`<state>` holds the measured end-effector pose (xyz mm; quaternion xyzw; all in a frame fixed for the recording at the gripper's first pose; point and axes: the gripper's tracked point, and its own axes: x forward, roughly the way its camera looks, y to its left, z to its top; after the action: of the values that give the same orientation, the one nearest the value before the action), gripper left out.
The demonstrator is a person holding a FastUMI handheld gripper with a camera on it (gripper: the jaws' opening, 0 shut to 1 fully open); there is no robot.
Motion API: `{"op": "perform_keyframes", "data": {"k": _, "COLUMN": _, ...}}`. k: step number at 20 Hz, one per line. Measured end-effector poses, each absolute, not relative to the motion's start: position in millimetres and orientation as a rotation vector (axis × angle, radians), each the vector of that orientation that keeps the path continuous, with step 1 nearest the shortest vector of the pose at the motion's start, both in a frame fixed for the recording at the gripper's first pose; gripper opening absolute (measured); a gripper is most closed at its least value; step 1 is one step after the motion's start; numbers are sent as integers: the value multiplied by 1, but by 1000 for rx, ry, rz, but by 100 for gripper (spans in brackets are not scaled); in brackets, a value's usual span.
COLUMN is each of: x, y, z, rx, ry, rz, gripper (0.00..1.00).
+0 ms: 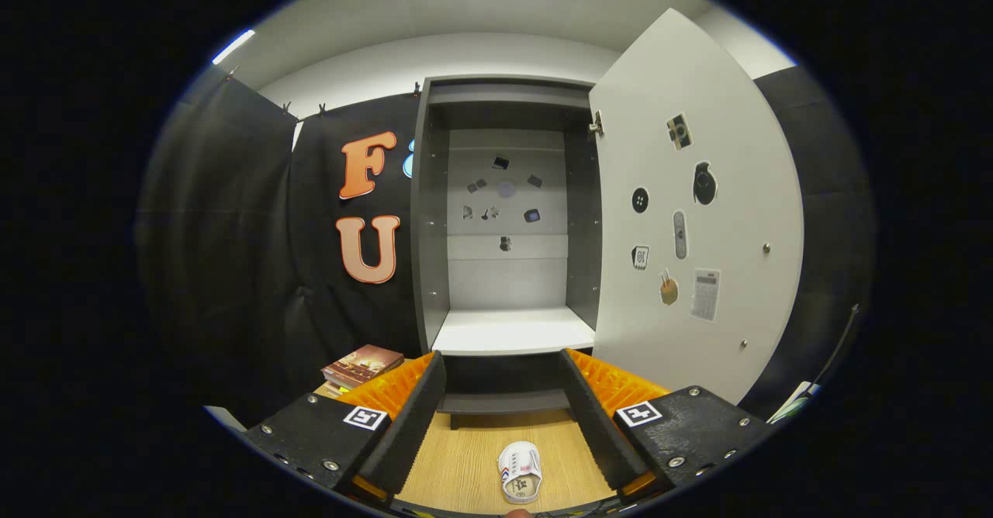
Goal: Open the shoe cabinet door, grab the shoes and put them into the shoe cabinet, then close the shoe cabinet door.
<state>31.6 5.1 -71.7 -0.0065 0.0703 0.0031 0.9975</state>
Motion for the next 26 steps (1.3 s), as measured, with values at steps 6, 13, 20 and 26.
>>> {"op": "perform_keyframes", "data": {"k": 6, "x": 46, "y": 10, "z": -153, "rx": 34, "ry": 291, "rz": 7, "gripper": 92}}
{"op": "perform_keyframes", "data": {"k": 13, "x": 52, "y": 9, "z": -273, "rx": 99, "ry": 507, "rz": -3, "gripper": 92}}
{"op": "perform_keyframes", "data": {"k": 20, "x": 50, "y": 8, "z": -382, "rx": 131, "ry": 697, "rz": -15, "gripper": 93}}
{"op": "perform_keyframes", "data": {"k": 26, "x": 49, "y": 7, "z": -446, "rx": 145, "ry": 819, "rz": -30, "gripper": 93}}
